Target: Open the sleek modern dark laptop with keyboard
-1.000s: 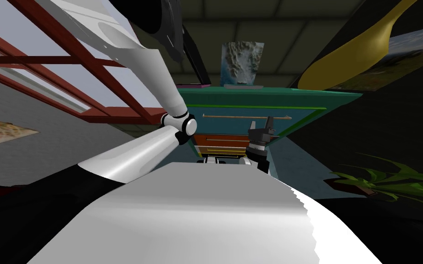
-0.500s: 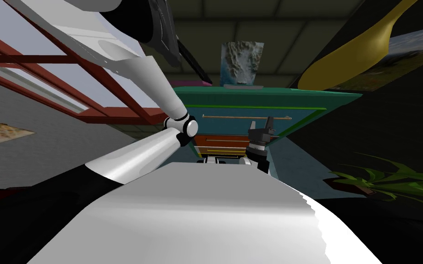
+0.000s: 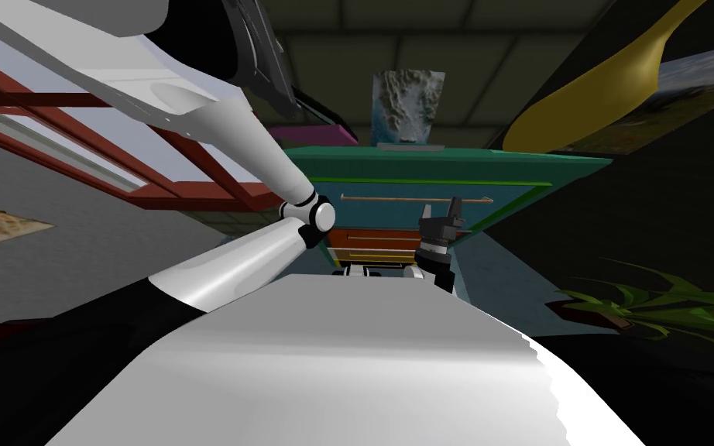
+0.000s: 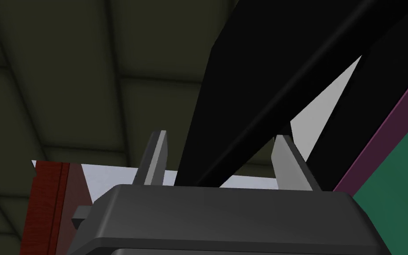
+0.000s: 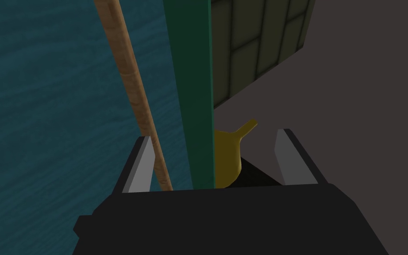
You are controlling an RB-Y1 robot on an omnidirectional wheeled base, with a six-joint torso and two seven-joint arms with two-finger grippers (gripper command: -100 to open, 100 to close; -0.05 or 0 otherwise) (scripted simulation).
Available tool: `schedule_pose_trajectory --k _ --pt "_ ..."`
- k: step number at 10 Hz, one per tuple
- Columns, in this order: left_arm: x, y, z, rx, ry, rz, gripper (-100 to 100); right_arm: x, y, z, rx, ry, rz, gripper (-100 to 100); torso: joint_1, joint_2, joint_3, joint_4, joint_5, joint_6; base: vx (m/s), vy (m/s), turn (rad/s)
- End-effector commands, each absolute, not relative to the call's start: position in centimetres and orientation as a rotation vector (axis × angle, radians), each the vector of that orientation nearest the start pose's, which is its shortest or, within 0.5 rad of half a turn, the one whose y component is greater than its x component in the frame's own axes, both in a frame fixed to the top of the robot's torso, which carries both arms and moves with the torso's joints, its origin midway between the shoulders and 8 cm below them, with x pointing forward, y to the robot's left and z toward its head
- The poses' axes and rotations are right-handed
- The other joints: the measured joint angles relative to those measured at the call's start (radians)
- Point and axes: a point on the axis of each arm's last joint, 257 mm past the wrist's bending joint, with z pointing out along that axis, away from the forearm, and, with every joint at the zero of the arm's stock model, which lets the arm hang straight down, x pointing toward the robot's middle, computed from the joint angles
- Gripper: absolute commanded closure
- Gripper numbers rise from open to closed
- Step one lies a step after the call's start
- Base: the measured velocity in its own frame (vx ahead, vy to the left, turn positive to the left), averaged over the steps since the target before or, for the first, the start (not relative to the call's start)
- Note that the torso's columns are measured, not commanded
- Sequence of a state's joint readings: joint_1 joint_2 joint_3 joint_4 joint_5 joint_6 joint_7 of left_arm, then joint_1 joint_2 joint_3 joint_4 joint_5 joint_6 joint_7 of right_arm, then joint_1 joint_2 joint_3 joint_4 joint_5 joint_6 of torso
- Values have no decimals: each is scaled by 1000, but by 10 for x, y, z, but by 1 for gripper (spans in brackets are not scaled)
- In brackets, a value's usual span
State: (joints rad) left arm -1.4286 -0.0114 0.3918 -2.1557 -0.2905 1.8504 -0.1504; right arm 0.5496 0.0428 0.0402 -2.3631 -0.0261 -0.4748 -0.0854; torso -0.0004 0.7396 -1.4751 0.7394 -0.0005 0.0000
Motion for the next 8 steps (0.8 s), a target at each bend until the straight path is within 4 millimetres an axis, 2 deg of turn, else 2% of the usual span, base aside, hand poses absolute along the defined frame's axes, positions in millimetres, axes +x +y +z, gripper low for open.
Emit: schedule_pose_trajectory --k 1,7,8 --pt "471 181 313 -1229 1178 -1237 -100 329 -278 41 728 523 1421 0 0 -1 -1 -1 0 0 25 6 3" --pt "457 177 346 -1229 1179 -1240 -100 329 -278 41 728 523 1421 0 1 1 1 1 1 0 21 4 3" --pt "460 177 341 -1231 1183 -1237 -100 329 -278 41 728 523 1421 0 0 1 1 1 0 0 11 1 1"
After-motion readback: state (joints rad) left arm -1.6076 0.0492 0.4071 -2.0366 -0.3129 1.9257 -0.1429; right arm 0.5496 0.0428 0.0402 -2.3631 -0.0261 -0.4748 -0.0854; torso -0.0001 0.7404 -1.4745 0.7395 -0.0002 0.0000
